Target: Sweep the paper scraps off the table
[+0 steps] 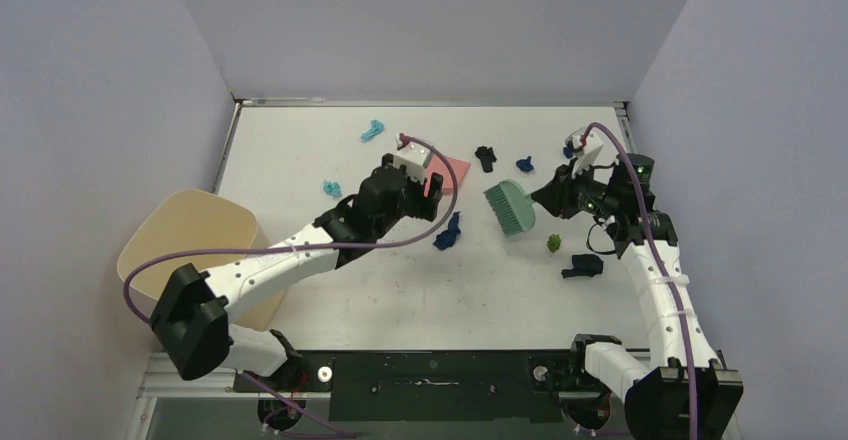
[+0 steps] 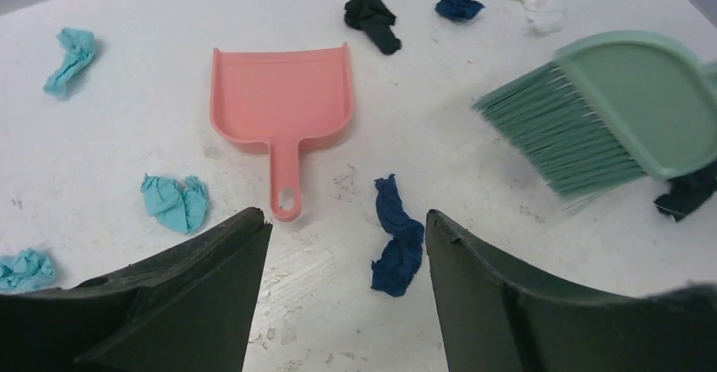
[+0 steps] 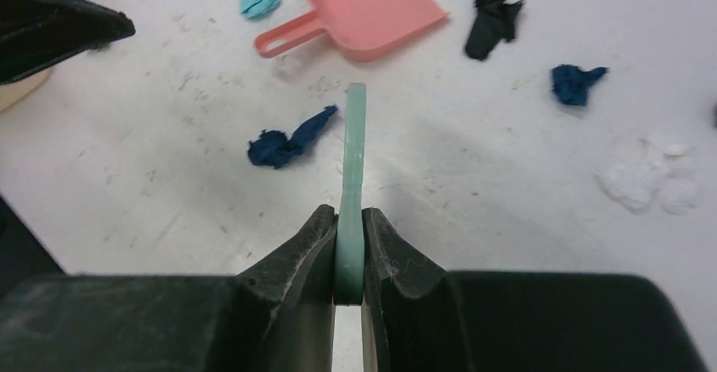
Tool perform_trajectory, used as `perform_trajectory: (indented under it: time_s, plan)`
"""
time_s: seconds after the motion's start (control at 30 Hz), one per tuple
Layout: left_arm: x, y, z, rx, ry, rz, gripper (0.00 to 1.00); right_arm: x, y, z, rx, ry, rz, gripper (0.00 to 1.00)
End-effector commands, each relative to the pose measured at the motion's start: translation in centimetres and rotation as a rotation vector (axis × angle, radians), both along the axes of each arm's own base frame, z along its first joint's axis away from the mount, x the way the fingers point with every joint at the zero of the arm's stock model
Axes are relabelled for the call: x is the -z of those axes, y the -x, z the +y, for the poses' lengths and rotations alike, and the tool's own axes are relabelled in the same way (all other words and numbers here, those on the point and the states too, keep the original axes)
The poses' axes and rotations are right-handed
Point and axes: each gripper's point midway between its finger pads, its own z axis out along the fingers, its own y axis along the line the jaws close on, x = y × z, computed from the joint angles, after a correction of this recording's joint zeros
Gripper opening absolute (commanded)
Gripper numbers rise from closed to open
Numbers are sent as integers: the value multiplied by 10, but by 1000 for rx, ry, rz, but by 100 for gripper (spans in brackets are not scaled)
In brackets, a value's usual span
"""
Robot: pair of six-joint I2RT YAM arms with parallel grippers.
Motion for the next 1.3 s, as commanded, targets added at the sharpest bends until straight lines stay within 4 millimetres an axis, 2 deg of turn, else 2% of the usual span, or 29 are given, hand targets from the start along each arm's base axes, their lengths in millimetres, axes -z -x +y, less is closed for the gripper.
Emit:
perform_trajectory:
  time_s: [0.0, 0.07, 0.17, 0.33, 0.53, 0.63, 0.83, 0.97, 1.1, 1.17, 1.27]
  plan:
    - [18, -35, 4, -44, 11, 198, 66, -42, -19, -31, 202, 15, -239, 5]
    - [32, -49, 4, -55, -31, 232, 70, -37, -17, -35, 227, 2, -247, 5]
    - [58, -65, 3, -57, -133, 256, 72, -30, -14, -34, 209, -13, -242, 5]
    - [101, -79, 6, -74, -254, 305, 72, -22, -12, -36, 184, -41, -249, 5]
    - [133, -92, 1, -70, -305, 321, 66, -19, -7, -33, 162, -45, -255, 5]
    - [142, -101, -6, -65, -306, 305, 62, -20, -4, -31, 147, -42, -260, 5]
    - [157, -110, -10, -86, -319, 311, 41, -20, 1, -28, 127, -42, -258, 5]
    - [157, -112, -5, -126, -313, 290, 40, -20, 0, -27, 121, -41, -254, 5]
    - [151, -118, -3, -151, -303, 258, 46, -18, 0, -26, 117, -40, -250, 5]
    - [152, -121, -5, -143, -307, 250, 43, -17, 0, -26, 116, -39, -246, 5]
    - [153, -124, -8, -135, -317, 253, 33, -16, -1, -26, 117, -36, -244, 5]
